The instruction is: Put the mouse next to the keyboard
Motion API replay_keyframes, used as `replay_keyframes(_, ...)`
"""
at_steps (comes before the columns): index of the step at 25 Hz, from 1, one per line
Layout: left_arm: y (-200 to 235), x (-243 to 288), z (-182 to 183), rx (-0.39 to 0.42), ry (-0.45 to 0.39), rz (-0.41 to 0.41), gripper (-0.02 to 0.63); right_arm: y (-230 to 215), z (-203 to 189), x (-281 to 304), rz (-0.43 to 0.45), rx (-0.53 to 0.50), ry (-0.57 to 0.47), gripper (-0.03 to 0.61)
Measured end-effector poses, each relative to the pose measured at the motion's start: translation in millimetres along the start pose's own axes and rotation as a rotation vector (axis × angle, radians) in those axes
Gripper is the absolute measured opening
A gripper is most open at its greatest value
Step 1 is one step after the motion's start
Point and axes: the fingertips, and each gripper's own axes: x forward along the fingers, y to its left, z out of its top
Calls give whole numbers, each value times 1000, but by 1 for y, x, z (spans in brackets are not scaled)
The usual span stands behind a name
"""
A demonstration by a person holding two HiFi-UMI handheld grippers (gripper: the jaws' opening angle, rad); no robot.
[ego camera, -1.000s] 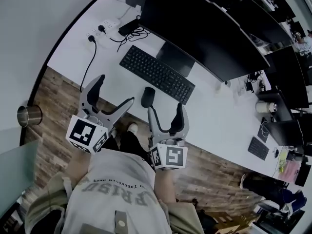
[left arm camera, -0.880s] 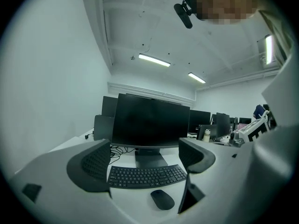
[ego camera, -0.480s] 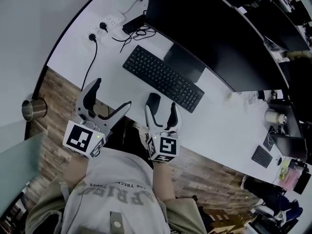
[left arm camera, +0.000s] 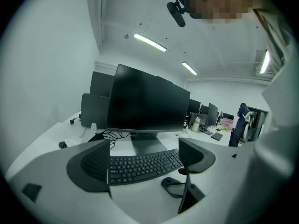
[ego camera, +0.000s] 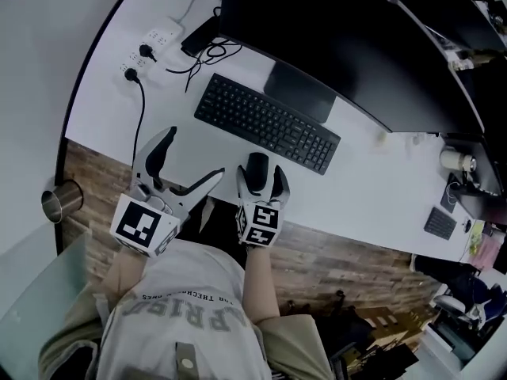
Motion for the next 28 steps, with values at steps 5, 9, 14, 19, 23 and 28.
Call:
replay_keyframes(5,3,15,-6,6,26,-80,437,-6,-29,14,-74,1,80,393)
replay_keyframes(9,0,24,-9,16,41,-127,436,-14,-49,20,-118,23,135,391)
replay_keyframes(14,-2,29,-9,30,50,-172,437,-18,-59,19,-141,47,166,370)
replay_keyframes(19,-5,33,-8,35,48,-197,437,-16,-61,19,-142,42,176,296)
replay_keyframes(23,-11,35,-8,42,52,-212,436,-16,-60,19,-143,45,188,295)
replay_keyframes(28,-18,37,-8,58,54,-228,437,-17,-59,16,-144,46,186,293)
